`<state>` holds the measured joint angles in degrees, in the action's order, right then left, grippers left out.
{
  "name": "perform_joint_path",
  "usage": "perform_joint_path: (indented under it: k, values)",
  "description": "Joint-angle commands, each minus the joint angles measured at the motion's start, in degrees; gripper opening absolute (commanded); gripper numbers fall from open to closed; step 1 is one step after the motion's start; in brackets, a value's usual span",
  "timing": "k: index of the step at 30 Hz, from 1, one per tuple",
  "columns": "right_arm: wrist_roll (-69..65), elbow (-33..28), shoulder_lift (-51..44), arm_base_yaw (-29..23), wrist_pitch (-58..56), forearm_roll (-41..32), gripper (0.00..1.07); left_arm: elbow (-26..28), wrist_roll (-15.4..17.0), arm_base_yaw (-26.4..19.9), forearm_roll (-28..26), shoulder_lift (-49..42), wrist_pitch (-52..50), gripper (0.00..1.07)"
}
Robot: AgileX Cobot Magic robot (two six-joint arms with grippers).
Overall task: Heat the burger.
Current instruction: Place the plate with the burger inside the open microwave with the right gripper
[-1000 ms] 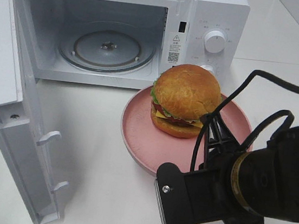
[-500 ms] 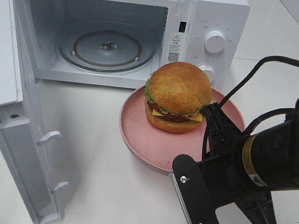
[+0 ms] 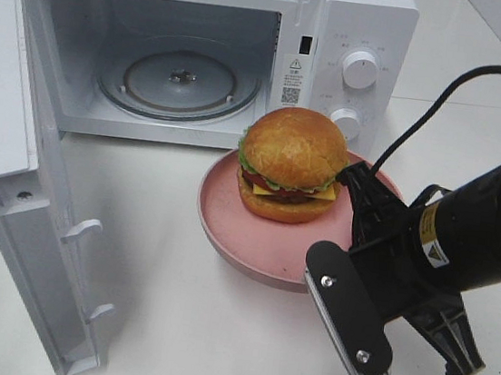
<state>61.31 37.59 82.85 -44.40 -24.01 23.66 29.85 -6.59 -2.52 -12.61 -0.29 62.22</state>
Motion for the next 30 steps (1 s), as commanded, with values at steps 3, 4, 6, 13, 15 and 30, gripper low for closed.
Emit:
perform_joint_path:
  k: [3,4,6,13,15,30]
  values:
    - [9.22,3.38,-0.69,1.95,2.69,-4.64,0.00,-0.23,0.29,-0.23,-0.06,-1.09,-0.74,0.98]
    - [10.26,3.32,-0.69,2.35,2.69,-5.39,0.00,-0.23,0.29,-0.23,-0.06,-1.09,-0.74,0.98]
    - [12.72,3.32,-0.69,2.98,2.75,-6.88,0.00,-0.23,0.29,-0.23,-0.06,-1.09,-0.74,0.98]
    - [20.45,3.32,-0.69,2.98,3.15,-12.43,0.00,-0.23,0.29,-0.23,-0.06,-1.09,-0.74,0.98]
    - [20.23,3.32,-0.69,2.92,3.72,-11.97,0.00,-0.23,0.29,-0.23,-0.06,-1.09,-0.74,0.98]
    - [20.11,3.32,-0.69,2.81,6.93,-12.09,0.00,-0.23,0.29,-0.23,-0.06,-1.09,-0.74,0.98]
